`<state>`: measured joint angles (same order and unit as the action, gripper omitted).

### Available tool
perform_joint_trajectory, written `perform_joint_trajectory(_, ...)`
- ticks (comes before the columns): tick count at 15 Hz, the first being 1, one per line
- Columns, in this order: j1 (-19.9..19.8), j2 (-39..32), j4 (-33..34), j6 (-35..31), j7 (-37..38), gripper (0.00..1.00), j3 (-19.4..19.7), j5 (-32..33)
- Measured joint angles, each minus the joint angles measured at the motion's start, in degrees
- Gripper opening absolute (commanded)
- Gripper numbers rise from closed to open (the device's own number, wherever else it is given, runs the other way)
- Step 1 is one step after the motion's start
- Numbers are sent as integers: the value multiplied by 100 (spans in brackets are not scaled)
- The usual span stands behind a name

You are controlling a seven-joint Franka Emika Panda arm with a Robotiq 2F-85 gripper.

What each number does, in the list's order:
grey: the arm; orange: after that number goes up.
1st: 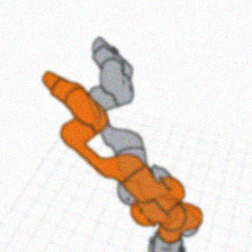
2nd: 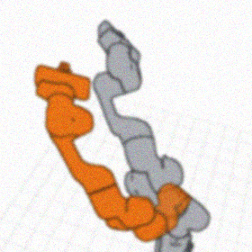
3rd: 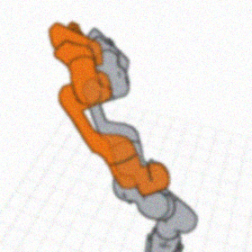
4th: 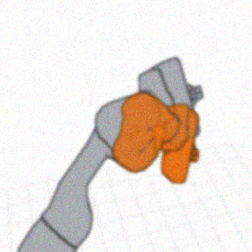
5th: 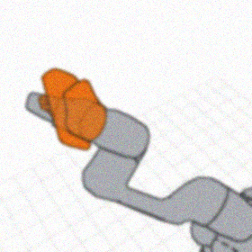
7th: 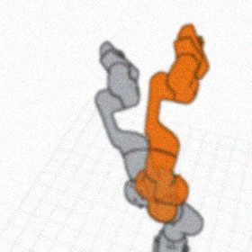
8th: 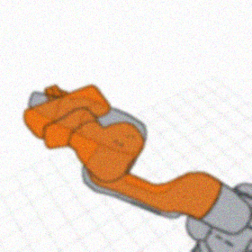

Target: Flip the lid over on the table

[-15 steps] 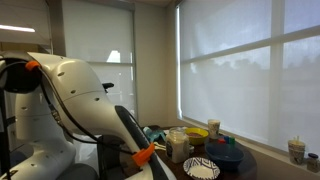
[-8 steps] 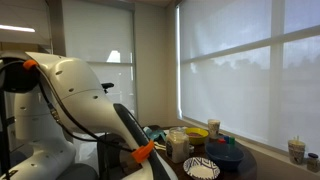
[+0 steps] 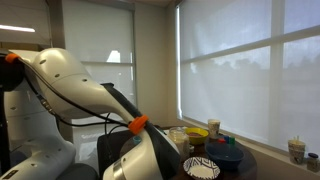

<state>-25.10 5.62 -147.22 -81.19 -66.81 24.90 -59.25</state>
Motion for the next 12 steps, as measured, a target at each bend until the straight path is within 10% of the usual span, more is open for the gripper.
perform_joint_trajectory(12, 465, 853, 455, -1180, 2208, 100, -778, 1879)
